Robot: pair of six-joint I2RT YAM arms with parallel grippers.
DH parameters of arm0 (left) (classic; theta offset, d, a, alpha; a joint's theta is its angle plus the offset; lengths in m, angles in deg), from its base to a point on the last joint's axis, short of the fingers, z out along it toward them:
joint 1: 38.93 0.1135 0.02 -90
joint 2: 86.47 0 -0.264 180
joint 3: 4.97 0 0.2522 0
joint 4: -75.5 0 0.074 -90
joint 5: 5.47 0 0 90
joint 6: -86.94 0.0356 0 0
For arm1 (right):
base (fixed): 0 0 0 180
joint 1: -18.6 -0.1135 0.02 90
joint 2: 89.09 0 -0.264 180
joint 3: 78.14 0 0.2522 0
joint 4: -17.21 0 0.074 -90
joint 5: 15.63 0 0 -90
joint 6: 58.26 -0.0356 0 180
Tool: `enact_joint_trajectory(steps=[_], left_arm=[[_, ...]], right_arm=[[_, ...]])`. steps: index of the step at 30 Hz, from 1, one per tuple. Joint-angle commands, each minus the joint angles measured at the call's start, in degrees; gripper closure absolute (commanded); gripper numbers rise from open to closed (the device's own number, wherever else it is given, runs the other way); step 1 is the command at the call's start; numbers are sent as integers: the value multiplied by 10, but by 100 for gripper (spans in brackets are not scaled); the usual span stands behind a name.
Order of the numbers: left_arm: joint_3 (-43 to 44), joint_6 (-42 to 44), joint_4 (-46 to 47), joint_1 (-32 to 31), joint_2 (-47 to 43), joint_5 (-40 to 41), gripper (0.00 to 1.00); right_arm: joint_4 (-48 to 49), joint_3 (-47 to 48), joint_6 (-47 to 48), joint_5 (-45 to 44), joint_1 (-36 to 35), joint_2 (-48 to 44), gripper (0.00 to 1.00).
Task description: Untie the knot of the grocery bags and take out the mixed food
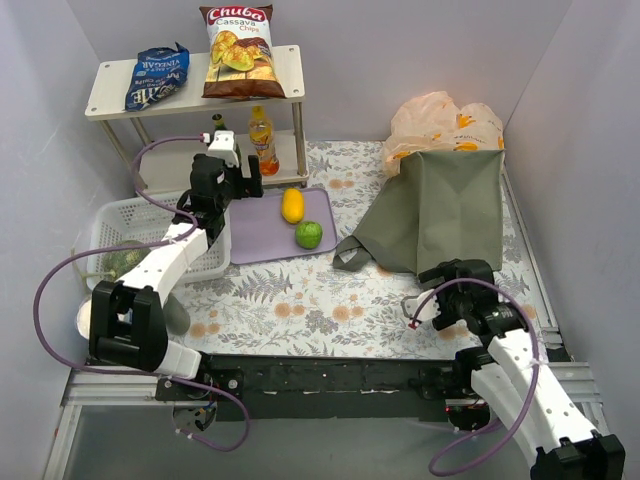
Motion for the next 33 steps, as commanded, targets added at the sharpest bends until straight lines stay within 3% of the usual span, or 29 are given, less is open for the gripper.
enact_joint_trajectory(steps=[1,2,3,5,8,11,12,14,15,19,21,26,29,33], left_arm=[[8,22,-16,-1,-60,-3,2],[6,22,-15,-1,-65,-4,2],[3,26,-14,-1,-73,-3,2],[-7,25,-11,0,-80,0,2],[-19,23,-11,0,-95,-3,2],[-25,24,-12,0,-111,-9,2],[-24,24,-15,0,-115,-10,2],[-25,27,-21,-1,-126,-8,2],[-28,28,-23,0,-131,-10,2],[-42,31,-20,-1,-159,-23,2],[-54,34,-15,0,-180,-37,2],[-76,43,-28,0,-219,-61,2],[-87,54,-45,0,-240,-84,2],[-101,57,-54,0,-256,-109,2]], right_arm=[[270,-111,109,-60,1,-39,4],[363,-130,114,-56,2,-54,5],[394,-151,121,-38,2,-58,8],[432,-153,116,-12,2,-57,14],[483,-149,111,3,2,-29,32],[514,-106,88,-9,4,22,62],[499,-89,78,-13,4,33,80],[447,-10,30,-3,4,47,91],[375,27,8,22,3,48,98],[119,230,-118,128,3,54,99],[38,355,-196,169,3,73,99],[-164,609,-352,155,3,182,99],[-268,655,-388,158,4,226,99],[-215,548,-435,88,5,205,99]])
